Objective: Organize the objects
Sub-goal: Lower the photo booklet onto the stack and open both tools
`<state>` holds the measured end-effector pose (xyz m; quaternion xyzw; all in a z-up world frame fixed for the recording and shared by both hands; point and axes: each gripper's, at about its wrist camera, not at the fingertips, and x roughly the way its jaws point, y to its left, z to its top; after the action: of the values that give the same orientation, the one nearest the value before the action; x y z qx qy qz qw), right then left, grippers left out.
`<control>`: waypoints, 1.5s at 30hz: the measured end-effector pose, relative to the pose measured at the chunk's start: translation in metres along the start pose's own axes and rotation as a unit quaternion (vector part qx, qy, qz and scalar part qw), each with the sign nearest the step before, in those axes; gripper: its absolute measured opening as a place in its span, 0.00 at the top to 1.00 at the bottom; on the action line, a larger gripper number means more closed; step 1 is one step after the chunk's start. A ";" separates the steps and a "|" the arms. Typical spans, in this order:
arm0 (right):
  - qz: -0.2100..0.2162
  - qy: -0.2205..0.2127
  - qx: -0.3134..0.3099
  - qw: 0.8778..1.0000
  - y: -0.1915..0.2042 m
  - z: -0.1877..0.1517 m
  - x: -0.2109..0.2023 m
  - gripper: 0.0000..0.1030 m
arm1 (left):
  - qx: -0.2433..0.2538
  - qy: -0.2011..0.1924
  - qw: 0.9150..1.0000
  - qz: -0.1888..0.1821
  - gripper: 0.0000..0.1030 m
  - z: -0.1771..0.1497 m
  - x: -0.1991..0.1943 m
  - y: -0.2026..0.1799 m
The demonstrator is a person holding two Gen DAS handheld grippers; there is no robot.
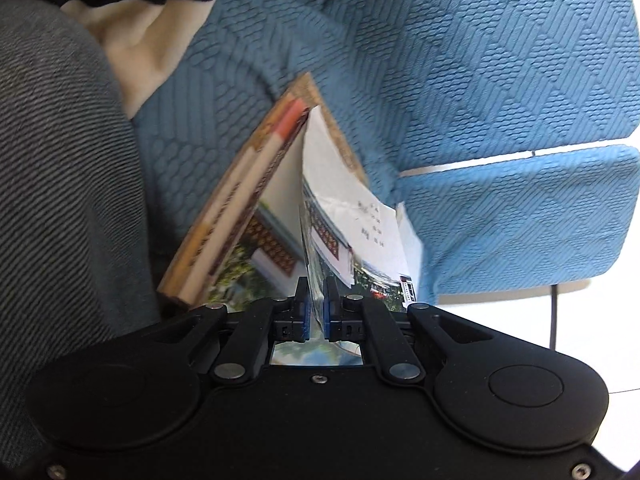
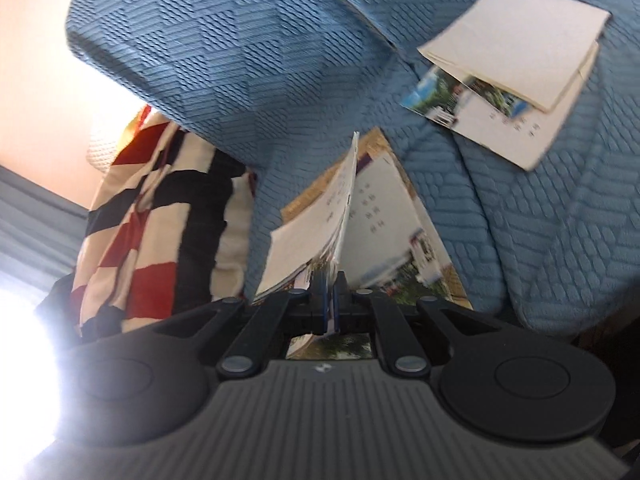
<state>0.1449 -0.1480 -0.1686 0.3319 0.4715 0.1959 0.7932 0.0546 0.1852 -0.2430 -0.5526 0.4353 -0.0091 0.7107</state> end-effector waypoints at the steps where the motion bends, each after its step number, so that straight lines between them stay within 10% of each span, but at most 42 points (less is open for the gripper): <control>1: -0.010 0.004 -0.002 1.000 -0.001 0.000 0.001 0.91 | 0.000 0.000 1.000 0.005 0.95 0.000 0.000 0.000; 5: -0.039 0.024 -0.009 0.999 -0.002 0.000 0.003 0.89 | 0.013 0.001 1.000 0.027 0.86 -0.001 -0.007 -0.004; 10: -0.081 0.039 -0.028 0.996 -0.002 0.000 -0.005 0.44 | 0.039 -0.011 0.998 0.051 0.68 -0.005 -0.027 -0.012; 28: -0.103 -0.015 -0.168 0.980 -0.005 0.020 0.000 0.45 | 0.202 -0.034 0.968 0.145 0.59 -0.017 0.014 -0.065; 45: -0.126 0.008 -0.183 0.975 -0.014 -0.005 0.035 0.76 | 0.240 -0.050 0.949 0.197 0.64 -0.023 0.037 -0.065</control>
<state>0.1573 -0.1348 -0.2017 0.1177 0.4721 0.1799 0.8549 0.0936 0.1240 -0.2145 -0.2686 0.4840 0.0543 0.8311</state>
